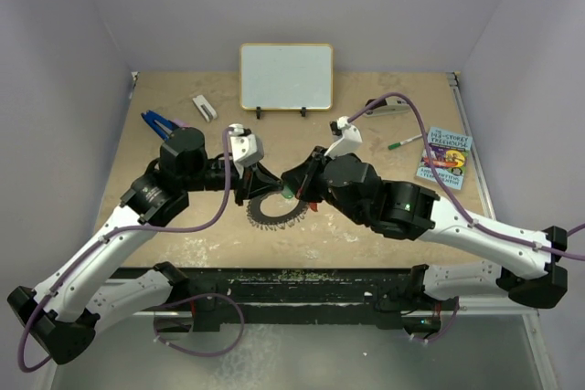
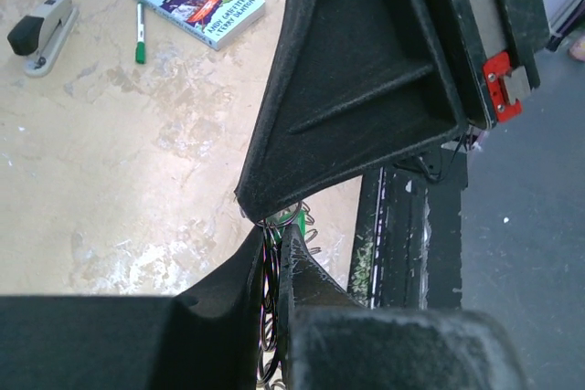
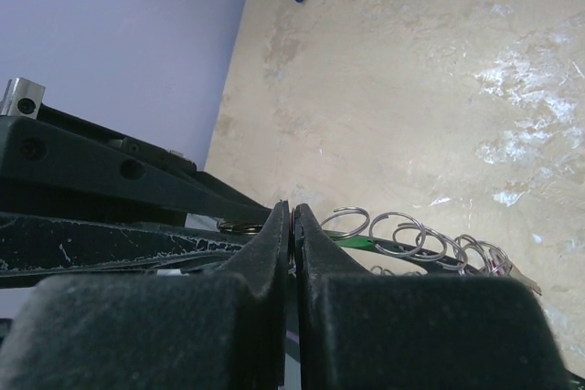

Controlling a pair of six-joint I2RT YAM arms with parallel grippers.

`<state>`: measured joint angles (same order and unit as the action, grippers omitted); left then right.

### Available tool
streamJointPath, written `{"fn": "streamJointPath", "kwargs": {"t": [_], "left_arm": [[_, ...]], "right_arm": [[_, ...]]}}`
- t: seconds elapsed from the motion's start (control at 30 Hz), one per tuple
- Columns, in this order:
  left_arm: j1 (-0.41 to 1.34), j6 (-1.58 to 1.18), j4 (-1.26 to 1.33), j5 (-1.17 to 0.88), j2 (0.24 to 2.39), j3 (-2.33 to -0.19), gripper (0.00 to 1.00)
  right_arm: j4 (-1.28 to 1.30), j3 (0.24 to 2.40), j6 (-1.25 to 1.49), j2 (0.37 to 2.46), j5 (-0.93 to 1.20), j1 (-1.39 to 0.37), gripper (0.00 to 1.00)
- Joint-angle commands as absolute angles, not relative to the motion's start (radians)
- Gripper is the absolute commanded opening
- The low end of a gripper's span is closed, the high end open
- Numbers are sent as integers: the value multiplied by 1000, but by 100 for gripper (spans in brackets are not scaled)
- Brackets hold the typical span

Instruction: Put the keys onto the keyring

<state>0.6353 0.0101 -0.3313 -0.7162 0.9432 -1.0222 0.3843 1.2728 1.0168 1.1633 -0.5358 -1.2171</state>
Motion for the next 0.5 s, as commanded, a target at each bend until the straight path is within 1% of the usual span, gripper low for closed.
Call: {"fn": "streamJointPath", "kwargs": {"t": [0.0,0.33,0.47], "left_arm": [[630,144,-297,-762,938,-1095,6],[630,412,-372,-862,944,-1139,7],[630,513,-398,-887,937,-1146,10]], "right_arm": [[425,1282,1003,1153,-446,-1221,0],[435,1280,1005,1166,-327,-1217,0],[430,1272,1009,1172,-295,-1211,0]]}}
